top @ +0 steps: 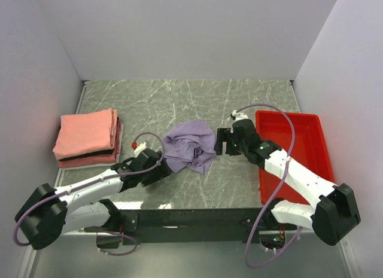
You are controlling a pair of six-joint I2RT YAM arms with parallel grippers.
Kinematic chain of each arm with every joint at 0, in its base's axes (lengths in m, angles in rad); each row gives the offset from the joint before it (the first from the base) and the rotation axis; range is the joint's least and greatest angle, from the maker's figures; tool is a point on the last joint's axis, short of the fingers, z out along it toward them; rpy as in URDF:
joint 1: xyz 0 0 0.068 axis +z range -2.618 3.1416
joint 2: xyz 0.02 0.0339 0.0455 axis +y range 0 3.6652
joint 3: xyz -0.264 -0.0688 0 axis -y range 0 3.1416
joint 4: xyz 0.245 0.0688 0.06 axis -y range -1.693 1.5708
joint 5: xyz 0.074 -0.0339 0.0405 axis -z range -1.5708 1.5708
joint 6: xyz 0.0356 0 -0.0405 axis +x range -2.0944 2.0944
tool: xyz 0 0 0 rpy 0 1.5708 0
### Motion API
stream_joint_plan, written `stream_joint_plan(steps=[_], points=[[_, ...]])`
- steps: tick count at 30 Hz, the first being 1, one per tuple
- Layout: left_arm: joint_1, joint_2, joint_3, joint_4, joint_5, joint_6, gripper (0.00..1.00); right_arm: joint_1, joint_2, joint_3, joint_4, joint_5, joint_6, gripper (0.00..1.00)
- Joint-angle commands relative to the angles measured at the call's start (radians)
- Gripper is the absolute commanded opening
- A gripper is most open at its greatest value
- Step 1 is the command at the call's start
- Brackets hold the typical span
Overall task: Fold and stack the t-shirts
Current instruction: Flatten the tshirt out
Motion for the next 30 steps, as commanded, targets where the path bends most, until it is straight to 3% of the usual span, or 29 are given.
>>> stream_joint_plan(steps=[1, 7, 9, 12, 13, 16, 30], points=[[-0.023, 0.042, 0.037, 0.051, -0.025, -0.034, 0.87, -0.014, -0.035, -0.018, 0.034, 0.027, 0.001, 0.89], [-0.047, 0.142, 0.067, 0.057, -0.035, -0.051, 0.78, -0.045, -0.044, -0.038, 0.040, 0.021, 0.000, 0.89], [-0.054, 0.162, 0.078, 0.048, -0.041, -0.054, 0.71, -0.052, -0.046, -0.044, 0.047, 0.009, -0.002, 0.89], [-0.063, 0.180, 0.090, 0.044, -0.050, -0.062, 0.50, -0.068, -0.043, -0.049, 0.048, 0.001, -0.005, 0.88], [-0.064, 0.180, 0.092, 0.042, -0.053, -0.063, 0.30, -0.074, -0.043, -0.050, 0.050, -0.003, -0.007, 0.89], [-0.066, 0.168, 0.109, 0.007, -0.081, -0.072, 0.01, -0.080, -0.035, -0.052, 0.056, -0.014, -0.008, 0.89], [-0.066, -0.091, 0.158, -0.314, -0.335, -0.149, 0.00, -0.085, 0.011, -0.023, 0.043, -0.046, -0.005, 0.87]])
